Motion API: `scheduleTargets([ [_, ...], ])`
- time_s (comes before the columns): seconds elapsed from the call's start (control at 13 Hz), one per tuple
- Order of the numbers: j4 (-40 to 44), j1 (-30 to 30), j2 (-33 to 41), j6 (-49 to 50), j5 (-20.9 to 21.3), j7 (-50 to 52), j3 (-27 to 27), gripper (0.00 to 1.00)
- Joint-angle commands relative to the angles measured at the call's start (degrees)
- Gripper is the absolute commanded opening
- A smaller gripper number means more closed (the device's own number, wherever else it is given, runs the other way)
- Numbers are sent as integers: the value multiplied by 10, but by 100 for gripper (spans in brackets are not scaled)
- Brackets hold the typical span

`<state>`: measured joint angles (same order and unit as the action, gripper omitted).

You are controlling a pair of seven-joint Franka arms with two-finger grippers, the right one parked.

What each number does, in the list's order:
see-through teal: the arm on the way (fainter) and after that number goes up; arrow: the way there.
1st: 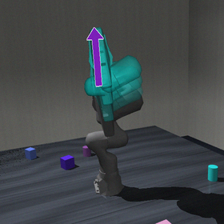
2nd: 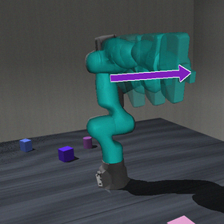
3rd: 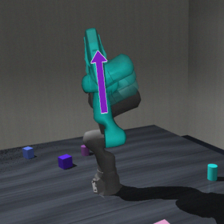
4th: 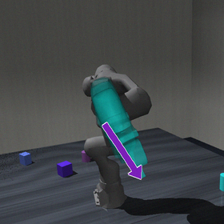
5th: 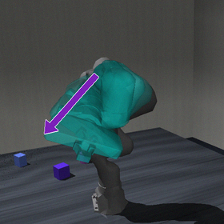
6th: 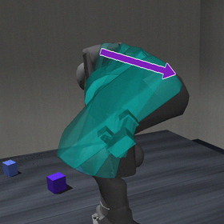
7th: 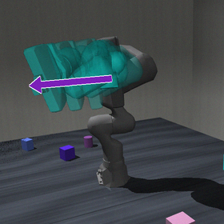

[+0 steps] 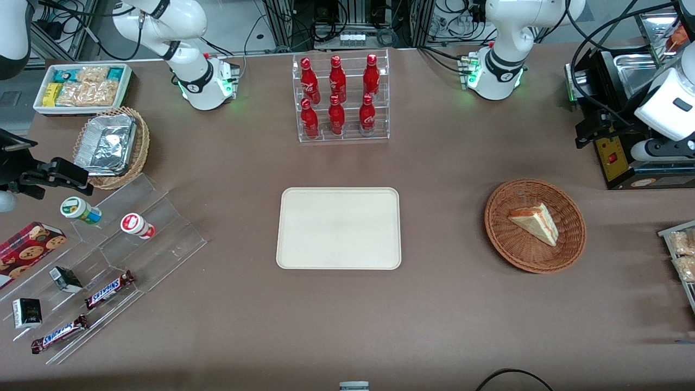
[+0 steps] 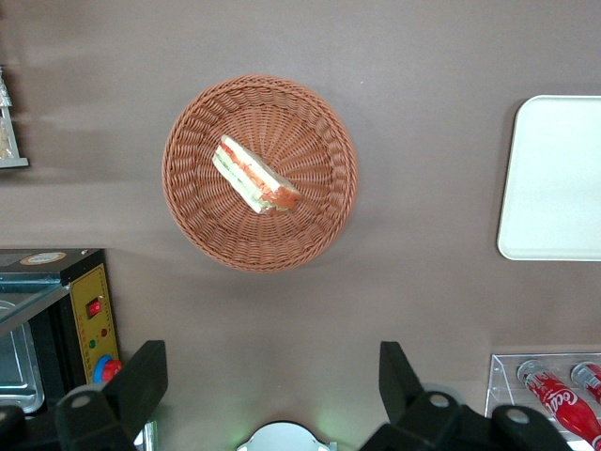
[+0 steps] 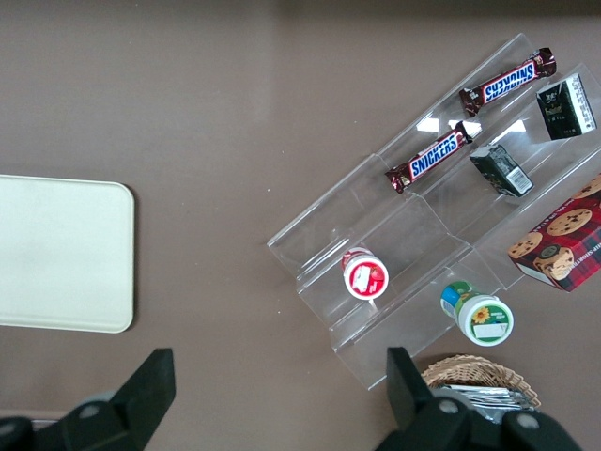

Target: Place sandwich from basket to tray

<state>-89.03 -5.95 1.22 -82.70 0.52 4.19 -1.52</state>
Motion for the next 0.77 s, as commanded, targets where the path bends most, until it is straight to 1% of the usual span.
scheduleTargets([
  [0.0,-6,-9,11,-3,7,11,-1,100],
  [0.54,-8,2,-3,-5,9,13,-9,100],
  [0.69,-15,16,-10,-7,9,20,-18,100],
])
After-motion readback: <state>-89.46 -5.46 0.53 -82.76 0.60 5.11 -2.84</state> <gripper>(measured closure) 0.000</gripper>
